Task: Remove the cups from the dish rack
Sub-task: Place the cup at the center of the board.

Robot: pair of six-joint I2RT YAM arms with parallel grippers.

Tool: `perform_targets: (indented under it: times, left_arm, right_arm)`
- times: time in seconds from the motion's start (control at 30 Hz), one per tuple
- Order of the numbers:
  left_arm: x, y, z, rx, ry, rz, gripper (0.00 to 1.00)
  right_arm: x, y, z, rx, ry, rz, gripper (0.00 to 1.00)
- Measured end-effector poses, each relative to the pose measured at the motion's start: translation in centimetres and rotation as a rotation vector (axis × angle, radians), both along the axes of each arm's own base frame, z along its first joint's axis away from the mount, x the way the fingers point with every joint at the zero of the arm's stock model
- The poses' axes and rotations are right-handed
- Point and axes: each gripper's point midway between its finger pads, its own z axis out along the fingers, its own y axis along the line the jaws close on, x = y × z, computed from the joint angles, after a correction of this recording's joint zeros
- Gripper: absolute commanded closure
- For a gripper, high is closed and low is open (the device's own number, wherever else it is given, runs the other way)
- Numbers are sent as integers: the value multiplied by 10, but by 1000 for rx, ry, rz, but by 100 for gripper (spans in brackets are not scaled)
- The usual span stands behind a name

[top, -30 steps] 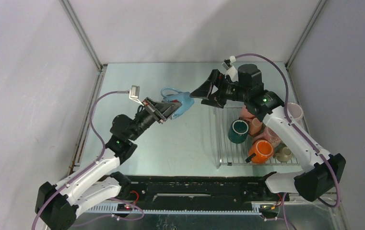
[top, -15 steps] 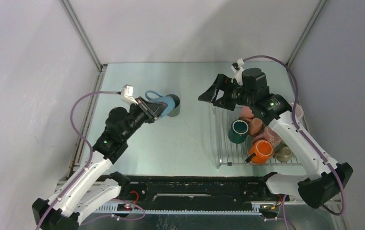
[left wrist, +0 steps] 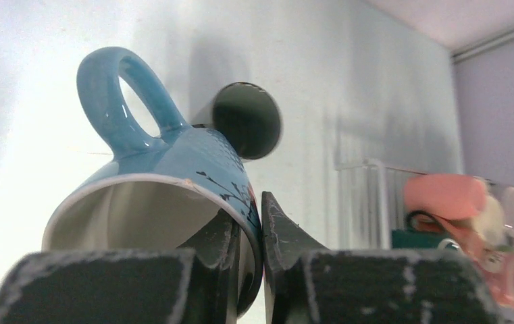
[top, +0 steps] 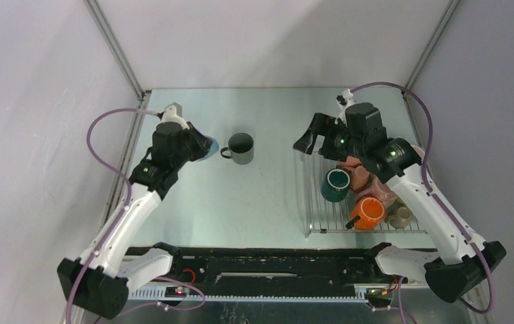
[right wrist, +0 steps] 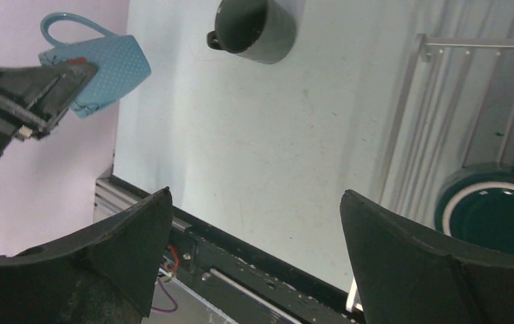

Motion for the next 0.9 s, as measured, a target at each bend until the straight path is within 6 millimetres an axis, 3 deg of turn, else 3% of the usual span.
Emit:
perform_targets:
  times: [0.2, 0.5, 0.9]
  left_arm:
    - [27, 20, -36, 126, 148, 54, 100]
    - [80, 37, -68, 248, 293, 73, 100]
    - [142, 24, -107, 324, 444, -16, 100]
  right_arm:
    - [-8, -14, 2, -45, -35, -18, 0]
    - [-17, -21, -7, -79, -34, -10, 0]
    - [-27, -21, -14, -94, -22, 14, 0]
